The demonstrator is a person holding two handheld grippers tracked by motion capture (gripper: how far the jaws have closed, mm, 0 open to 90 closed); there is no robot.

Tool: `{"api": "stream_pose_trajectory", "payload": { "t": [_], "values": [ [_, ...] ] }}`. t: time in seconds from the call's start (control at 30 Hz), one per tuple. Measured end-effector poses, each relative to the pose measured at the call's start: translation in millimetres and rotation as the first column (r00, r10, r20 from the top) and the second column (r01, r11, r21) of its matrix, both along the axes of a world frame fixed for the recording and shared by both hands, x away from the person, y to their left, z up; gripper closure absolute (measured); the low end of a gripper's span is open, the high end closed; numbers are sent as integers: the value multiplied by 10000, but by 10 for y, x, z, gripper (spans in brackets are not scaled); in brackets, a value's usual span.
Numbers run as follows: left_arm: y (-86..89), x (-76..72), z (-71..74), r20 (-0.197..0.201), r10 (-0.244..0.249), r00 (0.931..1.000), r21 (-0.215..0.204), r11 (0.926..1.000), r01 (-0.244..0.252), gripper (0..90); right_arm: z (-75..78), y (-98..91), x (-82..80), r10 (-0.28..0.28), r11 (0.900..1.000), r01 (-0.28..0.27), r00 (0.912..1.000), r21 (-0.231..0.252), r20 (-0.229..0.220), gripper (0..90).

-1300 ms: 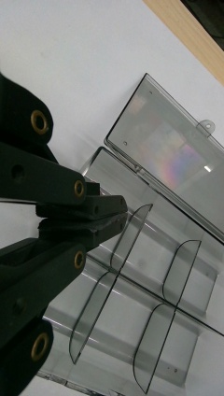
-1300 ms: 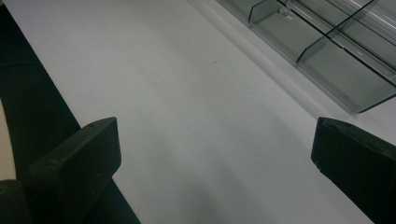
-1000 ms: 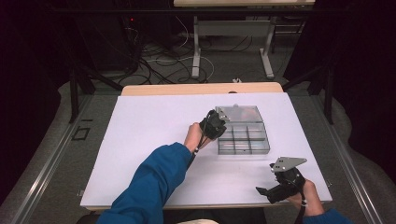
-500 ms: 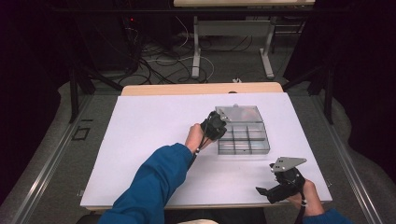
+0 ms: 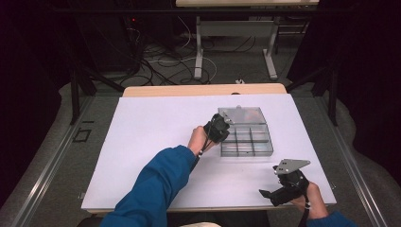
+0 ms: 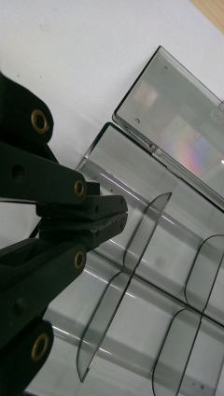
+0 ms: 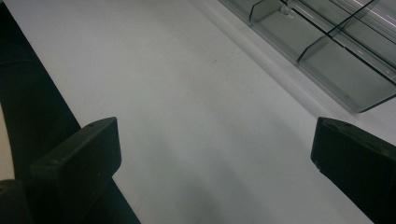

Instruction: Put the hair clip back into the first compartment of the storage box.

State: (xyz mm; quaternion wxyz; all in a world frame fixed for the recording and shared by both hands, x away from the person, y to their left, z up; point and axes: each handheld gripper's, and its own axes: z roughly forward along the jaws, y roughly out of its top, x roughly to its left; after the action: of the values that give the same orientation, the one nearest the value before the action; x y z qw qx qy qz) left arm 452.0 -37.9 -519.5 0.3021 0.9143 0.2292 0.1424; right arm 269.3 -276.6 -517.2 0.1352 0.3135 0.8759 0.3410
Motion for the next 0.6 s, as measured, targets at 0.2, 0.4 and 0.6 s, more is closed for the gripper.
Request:
{"api": "stream_pose_trajectory", "payload": {
  "t": [0.2, 0.4, 0.6],
  "values": [
    [-17, -5, -20, -40, -81, 10000, 156, 9998, 82, 896, -3, -1, 2, 31, 10000, -31, 10000, -2, 34, 13],
    [-16, -8, -24, -176, -131, 9998, 209, 9997, 135, 855, -2, -4, 2, 77, 10000, -77, 10000, -8, 30, 13],
    [44, -42, 52, -27, -45, 10000, -87, 10000, 45, 787, -2, 1, -3, 41, 10000, -41, 10000, -4, 61, 13]
  ]
}}
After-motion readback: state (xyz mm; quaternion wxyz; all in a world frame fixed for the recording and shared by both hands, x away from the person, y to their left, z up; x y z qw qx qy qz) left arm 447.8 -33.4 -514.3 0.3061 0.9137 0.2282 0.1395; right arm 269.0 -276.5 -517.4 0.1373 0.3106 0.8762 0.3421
